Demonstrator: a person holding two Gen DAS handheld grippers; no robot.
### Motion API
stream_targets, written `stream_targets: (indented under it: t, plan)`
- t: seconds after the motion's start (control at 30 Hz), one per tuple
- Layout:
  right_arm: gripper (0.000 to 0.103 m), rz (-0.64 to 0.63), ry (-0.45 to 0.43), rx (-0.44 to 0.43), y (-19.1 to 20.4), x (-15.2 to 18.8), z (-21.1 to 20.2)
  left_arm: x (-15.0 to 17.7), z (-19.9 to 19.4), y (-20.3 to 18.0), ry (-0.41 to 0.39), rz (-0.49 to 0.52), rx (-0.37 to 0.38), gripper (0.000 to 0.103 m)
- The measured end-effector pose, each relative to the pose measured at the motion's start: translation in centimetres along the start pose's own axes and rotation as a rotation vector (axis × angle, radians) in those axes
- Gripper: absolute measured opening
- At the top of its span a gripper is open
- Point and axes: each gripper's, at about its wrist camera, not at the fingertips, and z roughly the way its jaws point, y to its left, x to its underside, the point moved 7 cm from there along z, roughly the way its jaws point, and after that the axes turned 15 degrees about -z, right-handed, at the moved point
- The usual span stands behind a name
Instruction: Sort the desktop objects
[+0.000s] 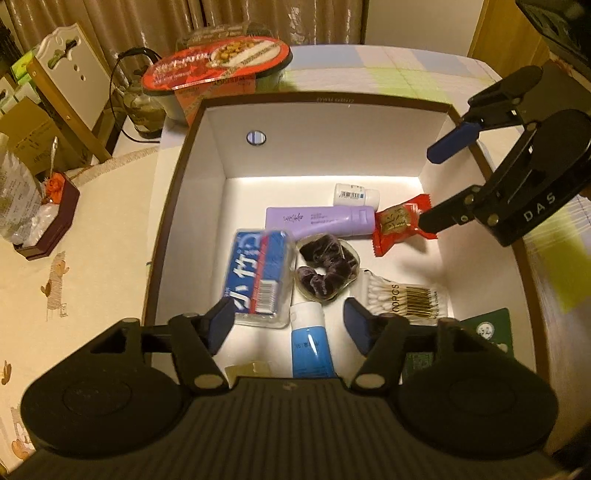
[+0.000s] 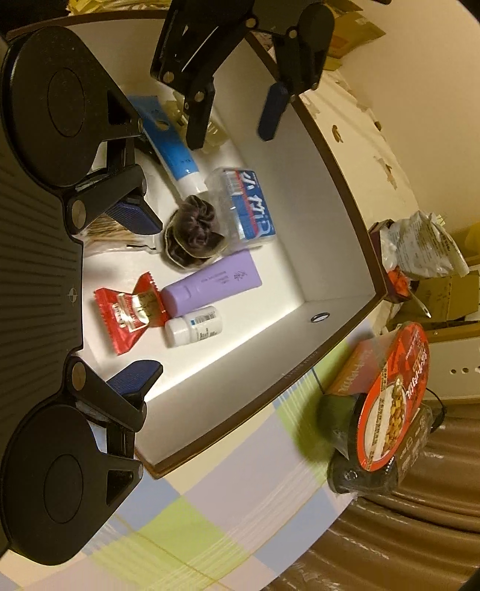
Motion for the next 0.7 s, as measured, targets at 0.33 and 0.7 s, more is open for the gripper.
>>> stream_targets:
  t: [0.33,0.7]
  plan:
    - [0.078,-0.03,-0.012,0.03,1.3,0.6,-2.6,1.1,-3.1,-0.8,-0.033,0.005,-0.02,0.072]
    - [0.078,-0.071,-0.029,0.072,3.2,1.5,-5.6,2.9,-6.6,-1.8,-0.076,0.023,-0.053,0.079]
